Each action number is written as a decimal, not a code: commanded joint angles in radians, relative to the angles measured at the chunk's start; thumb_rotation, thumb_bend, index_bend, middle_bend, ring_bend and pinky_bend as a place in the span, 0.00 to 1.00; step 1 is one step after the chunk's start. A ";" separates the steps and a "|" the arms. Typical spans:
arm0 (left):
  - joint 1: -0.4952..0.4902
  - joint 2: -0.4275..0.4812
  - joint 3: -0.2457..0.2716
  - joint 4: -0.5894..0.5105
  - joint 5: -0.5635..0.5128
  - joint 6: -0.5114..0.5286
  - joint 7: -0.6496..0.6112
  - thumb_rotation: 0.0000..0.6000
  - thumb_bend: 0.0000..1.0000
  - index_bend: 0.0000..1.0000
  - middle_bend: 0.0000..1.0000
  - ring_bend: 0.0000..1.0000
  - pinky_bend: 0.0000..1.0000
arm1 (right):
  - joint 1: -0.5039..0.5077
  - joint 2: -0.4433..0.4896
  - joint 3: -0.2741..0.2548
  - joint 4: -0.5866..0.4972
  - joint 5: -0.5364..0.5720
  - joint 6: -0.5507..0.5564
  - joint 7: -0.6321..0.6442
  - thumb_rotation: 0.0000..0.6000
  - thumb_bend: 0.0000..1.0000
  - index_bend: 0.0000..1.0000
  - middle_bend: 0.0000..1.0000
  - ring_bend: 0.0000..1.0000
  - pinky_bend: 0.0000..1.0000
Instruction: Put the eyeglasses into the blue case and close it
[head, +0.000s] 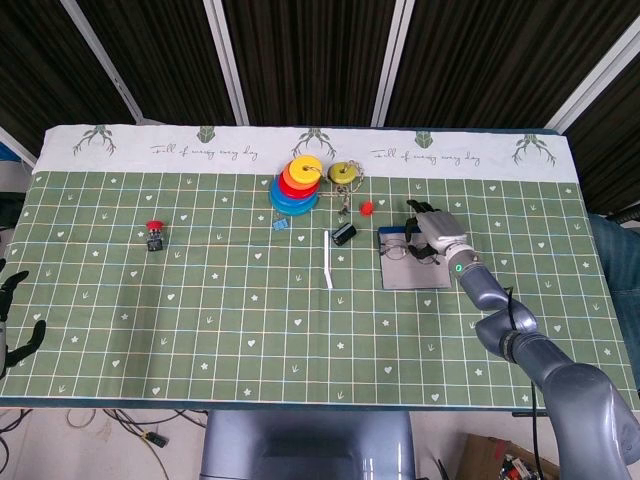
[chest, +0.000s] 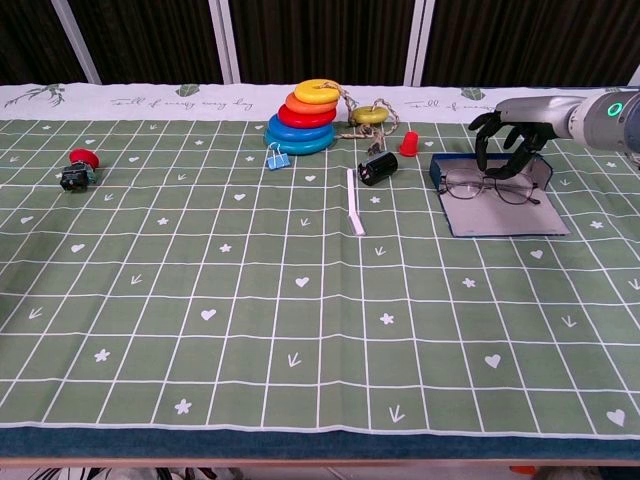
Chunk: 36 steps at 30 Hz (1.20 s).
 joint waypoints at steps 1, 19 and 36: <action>0.000 0.000 0.000 0.000 0.000 0.000 0.000 1.00 0.34 0.16 0.00 0.00 0.00 | 0.002 0.002 0.000 -0.002 0.006 -0.006 -0.013 1.00 0.51 0.12 0.00 0.03 0.18; -0.002 -0.001 0.007 -0.006 0.008 -0.006 0.007 1.00 0.34 0.16 0.00 0.00 0.00 | -0.164 0.203 0.038 -0.432 0.083 0.273 -0.194 1.00 0.45 0.00 0.04 0.12 0.20; 0.000 0.010 0.014 -0.017 0.020 -0.009 -0.019 1.00 0.34 0.16 0.00 0.00 0.00 | -0.248 0.303 -0.018 -0.827 0.410 0.301 -0.689 1.00 0.62 0.00 0.75 0.86 0.94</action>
